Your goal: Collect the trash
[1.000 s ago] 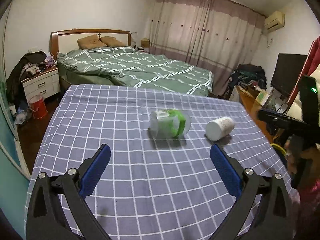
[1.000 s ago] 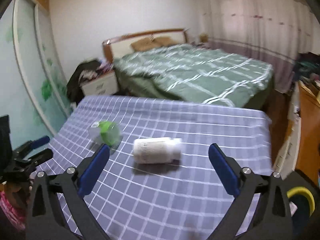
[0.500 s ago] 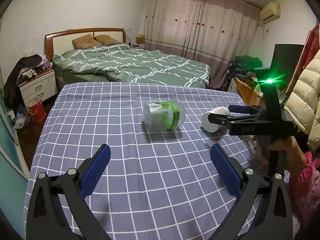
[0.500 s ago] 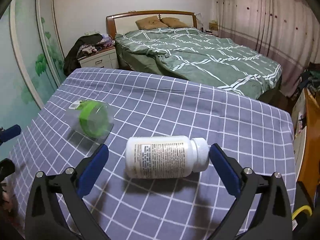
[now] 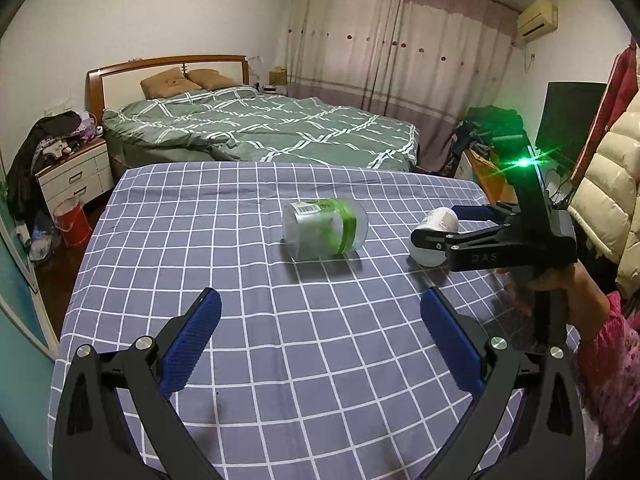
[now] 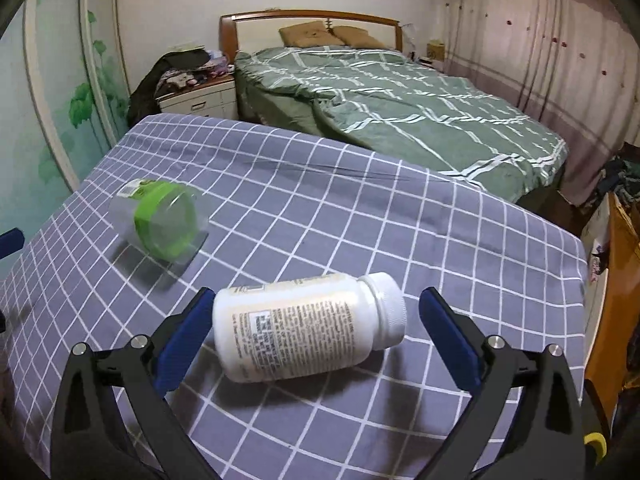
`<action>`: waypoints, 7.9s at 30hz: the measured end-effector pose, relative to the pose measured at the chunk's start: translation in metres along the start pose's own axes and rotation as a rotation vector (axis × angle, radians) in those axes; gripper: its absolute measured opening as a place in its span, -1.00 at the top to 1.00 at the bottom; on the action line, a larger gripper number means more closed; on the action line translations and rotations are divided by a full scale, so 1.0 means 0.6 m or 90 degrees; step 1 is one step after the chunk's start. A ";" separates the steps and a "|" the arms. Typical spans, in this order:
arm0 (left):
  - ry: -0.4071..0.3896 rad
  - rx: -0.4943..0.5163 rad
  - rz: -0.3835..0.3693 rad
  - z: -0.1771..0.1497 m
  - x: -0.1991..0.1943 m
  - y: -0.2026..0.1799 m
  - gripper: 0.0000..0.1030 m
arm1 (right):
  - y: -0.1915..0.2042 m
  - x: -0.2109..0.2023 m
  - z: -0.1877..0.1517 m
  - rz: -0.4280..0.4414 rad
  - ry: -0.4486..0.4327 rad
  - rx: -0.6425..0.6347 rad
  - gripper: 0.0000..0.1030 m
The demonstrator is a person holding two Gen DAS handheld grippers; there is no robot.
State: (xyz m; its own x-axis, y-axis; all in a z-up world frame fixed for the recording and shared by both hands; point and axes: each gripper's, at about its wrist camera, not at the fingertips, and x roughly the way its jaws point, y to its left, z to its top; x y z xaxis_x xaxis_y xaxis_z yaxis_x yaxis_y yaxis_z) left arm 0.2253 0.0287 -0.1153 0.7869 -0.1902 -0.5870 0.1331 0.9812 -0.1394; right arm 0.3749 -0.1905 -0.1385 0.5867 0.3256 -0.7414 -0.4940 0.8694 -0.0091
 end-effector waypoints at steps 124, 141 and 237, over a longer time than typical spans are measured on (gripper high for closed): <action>0.178 0.242 -0.247 0.085 0.175 -0.665 -0.45 | -0.257 -0.597 -0.460 -0.477 -0.192 0.404 -0.84; 0.213 0.270 -0.283 0.053 0.213 -0.789 -0.73 | -0.252 -0.634 -0.522 -0.492 -0.173 0.442 -0.84; -0.052 -0.046 0.097 -0.050 -0.278 -0.077 -0.91 | 0.000 -0.556 -0.327 -0.264 -0.202 0.252 -0.87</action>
State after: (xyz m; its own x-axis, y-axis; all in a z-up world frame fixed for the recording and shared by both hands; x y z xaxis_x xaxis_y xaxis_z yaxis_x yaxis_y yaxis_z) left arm 0.0698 0.0139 -0.0348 0.8414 -0.0335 -0.5393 -0.0325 0.9931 -0.1123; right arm 0.0533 -0.3722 -0.0226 0.8685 -0.0254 -0.4951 0.0522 0.9978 0.0404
